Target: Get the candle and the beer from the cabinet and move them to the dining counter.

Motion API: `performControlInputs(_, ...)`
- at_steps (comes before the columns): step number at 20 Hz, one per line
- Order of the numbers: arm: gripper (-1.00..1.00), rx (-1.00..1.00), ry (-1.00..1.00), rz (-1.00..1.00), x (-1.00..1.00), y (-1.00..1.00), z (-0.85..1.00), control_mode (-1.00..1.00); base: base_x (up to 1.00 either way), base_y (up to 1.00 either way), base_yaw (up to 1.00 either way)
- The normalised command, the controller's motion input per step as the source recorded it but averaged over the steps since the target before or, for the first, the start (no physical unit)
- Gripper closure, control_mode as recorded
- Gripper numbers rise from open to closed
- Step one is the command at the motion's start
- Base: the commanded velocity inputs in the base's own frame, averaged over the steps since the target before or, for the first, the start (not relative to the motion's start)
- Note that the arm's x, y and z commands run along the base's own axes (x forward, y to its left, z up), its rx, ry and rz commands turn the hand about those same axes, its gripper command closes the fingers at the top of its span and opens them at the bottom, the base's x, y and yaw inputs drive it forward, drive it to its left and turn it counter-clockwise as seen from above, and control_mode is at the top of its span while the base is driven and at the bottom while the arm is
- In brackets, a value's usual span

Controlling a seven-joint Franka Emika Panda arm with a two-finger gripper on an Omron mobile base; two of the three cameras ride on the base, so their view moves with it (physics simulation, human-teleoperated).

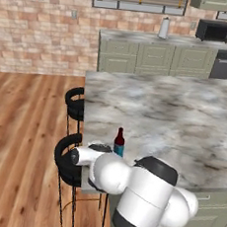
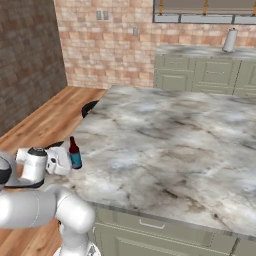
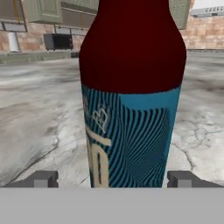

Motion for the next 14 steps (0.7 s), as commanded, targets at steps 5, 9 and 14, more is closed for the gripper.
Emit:
performControlInputs(5, -1.0, 0.0, -0.09, -0.03, 0.0, 0.29, -0.08, -1.0, 0.0, 0.0, 0.0)
performControlInputs(9, -1.0, 0.0, -0.07, -0.01, -0.09, 0.28, 0.01, -1.0, 0.0, 0.0, 0.0)
performControlInputs(14, -1.0, 0.1, 0.1, 0.03, -0.29, 0.14, 0.32, -1.0, 0.0, 0.0, 0.0)
